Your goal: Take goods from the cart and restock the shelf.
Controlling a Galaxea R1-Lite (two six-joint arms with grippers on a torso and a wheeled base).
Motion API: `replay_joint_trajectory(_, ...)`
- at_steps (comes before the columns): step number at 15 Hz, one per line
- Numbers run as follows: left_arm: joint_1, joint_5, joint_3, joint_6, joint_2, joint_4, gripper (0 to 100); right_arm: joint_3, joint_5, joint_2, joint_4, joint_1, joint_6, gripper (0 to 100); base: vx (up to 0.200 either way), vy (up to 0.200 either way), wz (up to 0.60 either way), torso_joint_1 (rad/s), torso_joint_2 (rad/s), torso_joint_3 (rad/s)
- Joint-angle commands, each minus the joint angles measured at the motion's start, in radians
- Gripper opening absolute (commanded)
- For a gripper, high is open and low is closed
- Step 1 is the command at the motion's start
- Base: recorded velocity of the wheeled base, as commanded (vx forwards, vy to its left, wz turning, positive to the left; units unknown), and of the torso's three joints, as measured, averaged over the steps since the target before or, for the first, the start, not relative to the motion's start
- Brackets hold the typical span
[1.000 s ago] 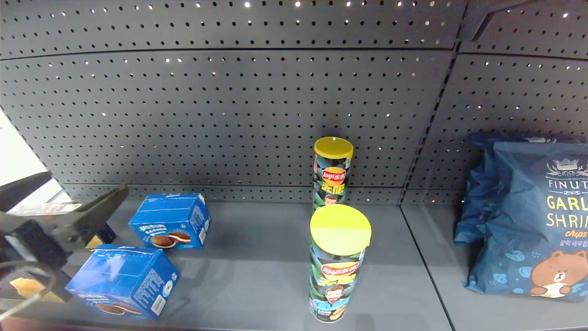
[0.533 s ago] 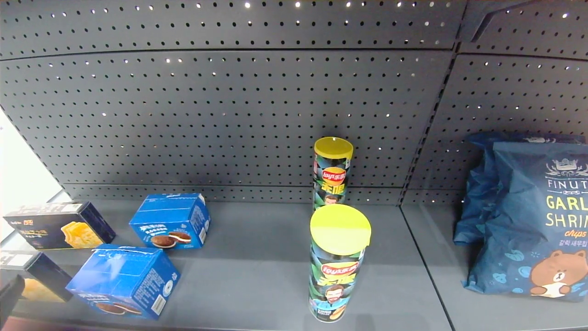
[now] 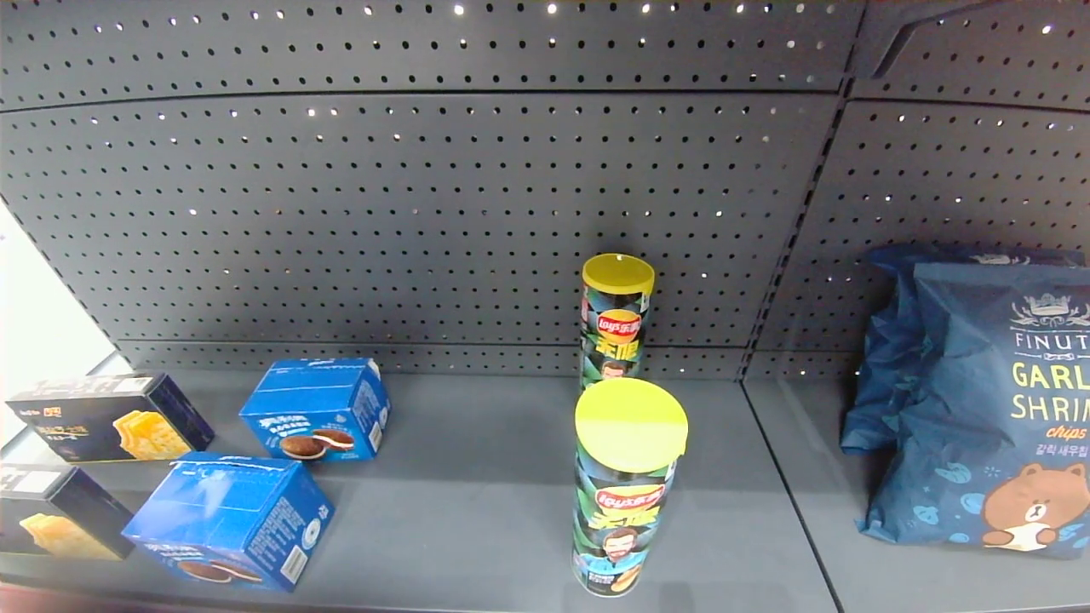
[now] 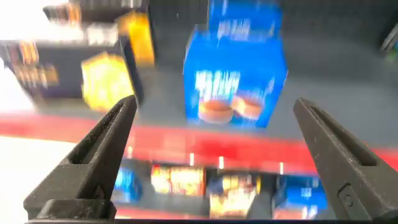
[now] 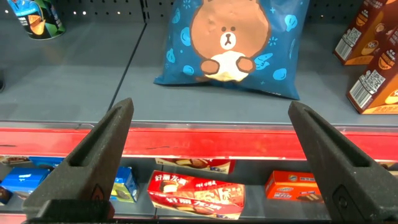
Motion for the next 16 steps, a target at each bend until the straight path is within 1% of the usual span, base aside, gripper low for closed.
replay_joint_trajectory(1,0.065,-0.052,0.007,-0.011,-0.081,0.026,100,0.0,0.0,0.001,0.0,0.0,0.0,100,0.0,0.0,0.0,0.0,0.0,0.0)
replay_joint_trajectory(2,0.079,-0.075,0.005,-0.01,-0.096,0.029,100,0.0,0.0,0.001,0.0,0.0,0.0,100,0.0,0.0,0.0,0.0,0.0,0.0)
replay_joint_trajectory(4,0.074,-0.077,0.005,-0.005,-0.098,0.03,100,0.0,0.0,0.001,0.0,0.0,-0.002,100,0.0,0.0,0.0,0.0,0.0,0.0)
replay_joint_trajectory(5,0.055,-0.077,0.005,-0.005,-0.099,0.03,100,0.0,0.0,0.001,0.0,0.0,0.0,100,0.0,0.0,0.0,0.0,0.0,0.0)
replay_joint_trajectory(7,0.051,-0.074,0.005,-0.01,-0.099,0.032,100,0.0,0.0,0.001,0.0,0.0,0.0,100,0.0,0.0,0.0,0.0,0.0,0.0)
replay_joint_trajectory(9,0.051,-0.083,0.005,-0.002,-0.099,0.03,100,0.0,0.0,0.001,0.0,0.0,0.0,100,0.0,0.0,0.0,0.0,0.0,0.0)
replay_joint_trajectory(10,0.051,-0.104,0.007,0.047,-0.101,0.032,100,0.0,0.0,0.001,0.0,0.0,0.0,100,0.0,0.0,0.0,0.0,0.0,0.0)
replay_joint_trajectory(11,0.055,-0.124,0.002,0.13,-0.13,0.096,100,0.0,0.0,0.001,0.0,0.0,0.0,100,0.0,0.0,0.0,0.0,0.0,0.0)
replay_joint_trajectory(12,0.053,-0.129,-0.002,0.125,-0.135,0.101,100,0.0,0.0,0.001,0.0,0.0,-0.002,100,0.0,0.0,0.0,0.0,0.0,0.0)
replay_joint_trajectory(14,0.055,-0.14,-0.002,0.078,-0.135,0.098,100,0.0,0.0,0.001,0.0,0.0,0.0,100,0.0,0.0,0.0,0.0,0.0,0.0)
replay_joint_trajectory(16,0.055,-0.135,-0.001,0.076,-0.135,0.096,100,0.0,0.0,0.001,0.0,0.0,0.0,100,0.0,0.0,0.0,0.0,0.0,0.0)
